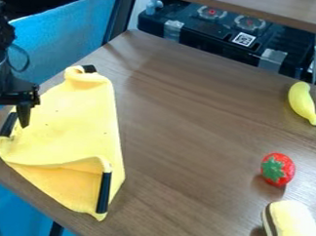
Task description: Fold the cloth from the right to the left
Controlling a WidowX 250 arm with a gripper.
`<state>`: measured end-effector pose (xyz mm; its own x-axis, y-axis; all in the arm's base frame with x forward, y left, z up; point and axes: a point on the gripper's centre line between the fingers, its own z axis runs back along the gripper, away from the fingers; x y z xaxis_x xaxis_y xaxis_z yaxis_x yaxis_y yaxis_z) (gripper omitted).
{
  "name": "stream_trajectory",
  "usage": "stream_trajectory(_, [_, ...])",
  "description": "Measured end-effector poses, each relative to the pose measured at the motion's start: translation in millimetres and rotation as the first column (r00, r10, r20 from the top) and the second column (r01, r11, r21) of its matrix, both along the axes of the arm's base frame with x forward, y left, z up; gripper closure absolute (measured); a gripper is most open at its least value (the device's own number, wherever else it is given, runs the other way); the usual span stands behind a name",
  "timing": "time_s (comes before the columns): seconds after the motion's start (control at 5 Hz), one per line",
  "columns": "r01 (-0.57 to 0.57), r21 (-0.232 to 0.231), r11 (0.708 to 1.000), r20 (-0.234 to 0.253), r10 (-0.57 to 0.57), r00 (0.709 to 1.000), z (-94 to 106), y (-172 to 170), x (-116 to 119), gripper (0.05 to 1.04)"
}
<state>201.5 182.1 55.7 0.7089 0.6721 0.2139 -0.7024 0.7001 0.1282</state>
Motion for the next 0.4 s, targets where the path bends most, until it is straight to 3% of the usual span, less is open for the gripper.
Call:
stream_trajectory(0.2, [0.074, -0.064, 0.995, -0.021, -0.076, 0.997, 14.7, -18.9, 15.7, 0.082])
stream_trajectory(0.4, [0.177, -0.16, 0.971, 0.031, -0.174, 0.984, 58.6, -51.9, 37.1, 0.082])
